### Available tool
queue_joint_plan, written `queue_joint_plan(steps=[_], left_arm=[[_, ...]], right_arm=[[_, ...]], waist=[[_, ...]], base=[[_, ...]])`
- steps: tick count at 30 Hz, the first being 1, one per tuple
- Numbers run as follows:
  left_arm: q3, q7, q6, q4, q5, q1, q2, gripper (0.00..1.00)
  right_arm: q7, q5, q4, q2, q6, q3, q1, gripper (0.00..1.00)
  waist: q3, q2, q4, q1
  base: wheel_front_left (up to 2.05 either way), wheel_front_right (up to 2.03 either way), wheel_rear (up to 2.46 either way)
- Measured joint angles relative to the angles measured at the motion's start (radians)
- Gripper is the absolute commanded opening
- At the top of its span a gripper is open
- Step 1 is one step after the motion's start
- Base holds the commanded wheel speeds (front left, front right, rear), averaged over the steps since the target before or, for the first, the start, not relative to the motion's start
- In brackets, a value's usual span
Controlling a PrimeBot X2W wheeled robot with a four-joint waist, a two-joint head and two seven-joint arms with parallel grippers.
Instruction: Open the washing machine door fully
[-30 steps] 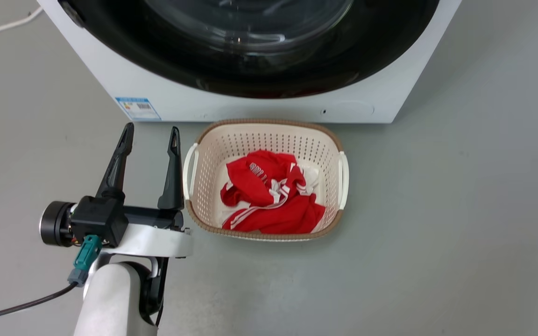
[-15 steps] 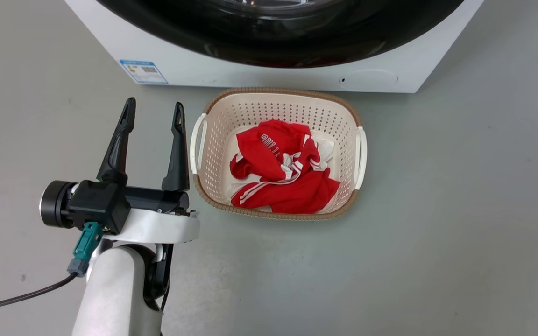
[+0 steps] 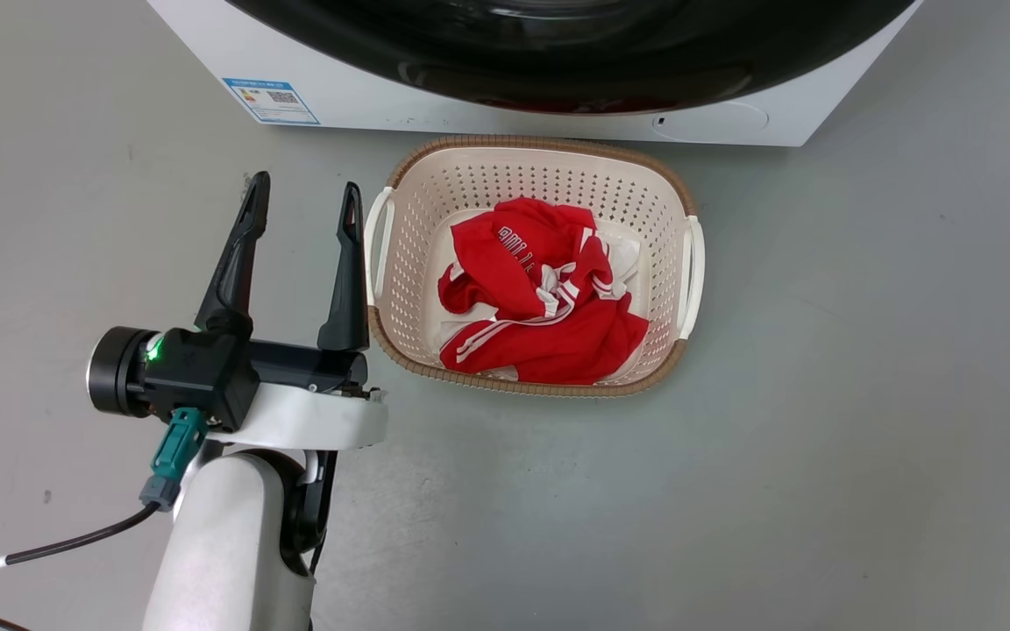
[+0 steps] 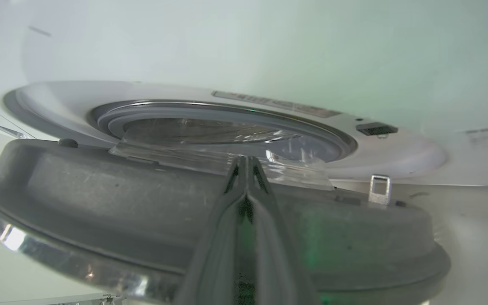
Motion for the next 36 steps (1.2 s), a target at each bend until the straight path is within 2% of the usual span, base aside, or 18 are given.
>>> queue_joint_plan(steps=[8,18,36], left_arm=[[0.003,0.0,0.0,0.019,-0.002,-0.001,0.0,1.0],[0.006,0.0,-0.005,0.049,-0.01,0.018,0.0,1.0],[-0.007,0.0,-0.03,0.107,-0.024,0.146,0.0,1.0]], right_arm=[[0.152,0.036,-0.017,0.009,0.0,-0.011,0.02,0.0],[0.347,0.12,-0.115,0.055,0.0,-0.037,0.178,0.0],[0.498,0.221,-0.379,0.176,0.0,-0.035,0.596,0.0]], waist=[[-0.017,0.0,-0.014,0.0],[-0.098,0.0,-0.023,-0.0001],[-0.321,0.0,-0.012,-0.0003]], base=[[0.0,0.0,0.0],[0.0,0.0,0.0],[0.0,0.0,0.0]])
